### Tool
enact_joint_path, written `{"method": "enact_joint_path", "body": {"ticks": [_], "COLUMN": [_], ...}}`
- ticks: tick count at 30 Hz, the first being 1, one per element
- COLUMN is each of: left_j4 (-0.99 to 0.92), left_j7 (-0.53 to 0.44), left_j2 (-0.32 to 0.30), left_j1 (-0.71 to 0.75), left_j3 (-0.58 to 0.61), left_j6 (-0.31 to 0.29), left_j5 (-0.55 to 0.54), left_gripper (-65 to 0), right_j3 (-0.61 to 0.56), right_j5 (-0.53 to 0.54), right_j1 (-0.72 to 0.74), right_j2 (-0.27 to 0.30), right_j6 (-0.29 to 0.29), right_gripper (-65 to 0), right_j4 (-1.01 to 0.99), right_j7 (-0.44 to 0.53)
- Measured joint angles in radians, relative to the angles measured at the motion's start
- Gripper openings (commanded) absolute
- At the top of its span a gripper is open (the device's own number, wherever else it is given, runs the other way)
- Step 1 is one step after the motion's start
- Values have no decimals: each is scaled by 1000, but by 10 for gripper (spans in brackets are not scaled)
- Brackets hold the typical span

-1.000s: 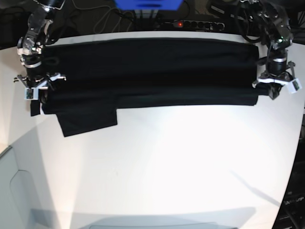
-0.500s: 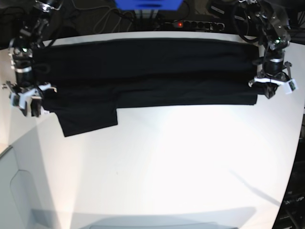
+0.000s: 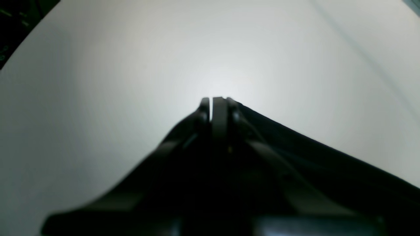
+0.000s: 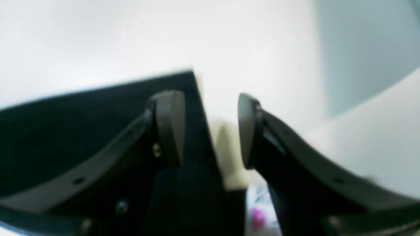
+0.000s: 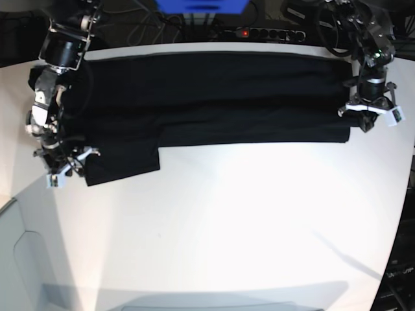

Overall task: Fold the T-shirt properly
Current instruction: 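Release the shirt and reposition the right gripper at the hem corner, then grasp the hem flap with the right gripper and tuck it under the strip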

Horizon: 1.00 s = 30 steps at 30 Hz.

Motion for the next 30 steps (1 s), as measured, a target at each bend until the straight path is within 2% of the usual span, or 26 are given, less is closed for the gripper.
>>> {"method": "enact_joint_path", "body": {"ticks": [10,15,22,27,30], "left_j4": [-1,-4,-48,-49,-49], "left_j7": [0,-1,-8,-8,-8], "left_j2": [0,0,0,-2,-6], "left_j1": [0,-2,-5,-5,-5], "left_j3": [0,0,2,2,2], "left_j6": [0,0,0,0,0], "left_j5": [0,0,0,0,-1], "left_gripper": [-650,-650,-650,-650,-650], "right_j3": [0,0,-105,-108,-106], "right_j5": [16,19,20,24,24], "right_j1": [-9,-32,-35,-47,-50], "right_j2": [2,-3,6,5,3], "right_j6": [-3,-4,-6,-6,-6], "right_gripper": [-370,-458,-517,-650,-650], "right_j4": [-53,-35,-31,-30,0], "right_j7": [47,59,69,87,61]}}
